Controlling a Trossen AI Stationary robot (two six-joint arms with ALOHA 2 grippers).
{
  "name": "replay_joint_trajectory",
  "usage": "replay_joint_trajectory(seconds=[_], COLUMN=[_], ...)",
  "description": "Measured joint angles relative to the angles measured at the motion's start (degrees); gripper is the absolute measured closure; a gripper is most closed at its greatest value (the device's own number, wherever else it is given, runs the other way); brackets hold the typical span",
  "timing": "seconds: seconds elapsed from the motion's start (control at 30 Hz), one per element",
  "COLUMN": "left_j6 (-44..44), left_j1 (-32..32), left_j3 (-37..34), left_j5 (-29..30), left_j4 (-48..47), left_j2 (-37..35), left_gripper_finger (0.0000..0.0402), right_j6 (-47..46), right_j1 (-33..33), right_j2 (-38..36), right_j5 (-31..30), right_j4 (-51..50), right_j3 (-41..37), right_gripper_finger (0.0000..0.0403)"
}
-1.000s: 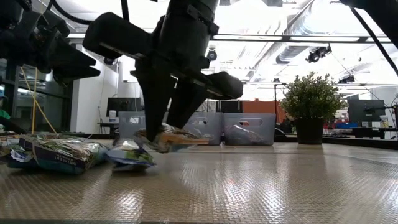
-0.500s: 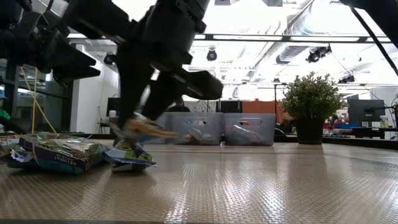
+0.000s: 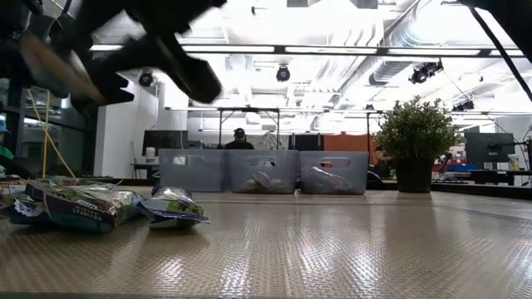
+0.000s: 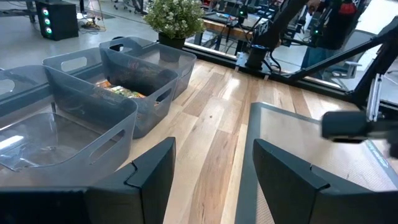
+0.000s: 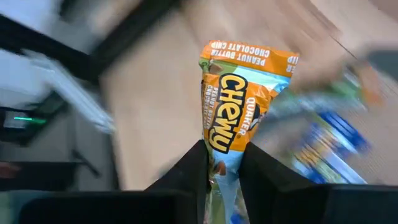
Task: Pick and place Granola Bars by type
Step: Put the orange granola bar into the middle black bin
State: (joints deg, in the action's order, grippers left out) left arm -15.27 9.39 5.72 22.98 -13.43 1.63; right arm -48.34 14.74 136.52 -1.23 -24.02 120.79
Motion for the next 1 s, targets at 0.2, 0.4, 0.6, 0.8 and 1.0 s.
replay_joint_trajectory(seconds=[0.2,0.4,0.6,0.8,1.0], left_j6=[0.0,0.0,0.0,0.0,0.0], left_j1=[0.0,0.0,0.0,0.0,0.0], left_j3=[0.0,0.0,0.0,0.0,0.0], left_j5=[0.0,0.0,0.1,0.0,0.0], left_j4=[0.0,0.0,0.0,0.0,0.0], left_j2=[0.0,0.0,0.0,0.0,0.0], left_gripper_finger=[0.019,0.019,0.019,0.019,0.019], right_j6=[6.7,14.2,24.3,36.1,47.4], right_j1=[-0.4,-0.6,-0.6,-0.5,-0.5], right_j2=[-2.7,-6.8,-12.8,-19.3,-23.4], right_j5=[0.3,0.4,-2.8,-5.6,-10.9], right_j4=[10.2,19.5,26.7,29.5,30.3], right_j3=[0.0,0.0,0.0,0.0,0.0], right_gripper_finger=[0.034,0.0342,0.0343,0.0343,0.0343])
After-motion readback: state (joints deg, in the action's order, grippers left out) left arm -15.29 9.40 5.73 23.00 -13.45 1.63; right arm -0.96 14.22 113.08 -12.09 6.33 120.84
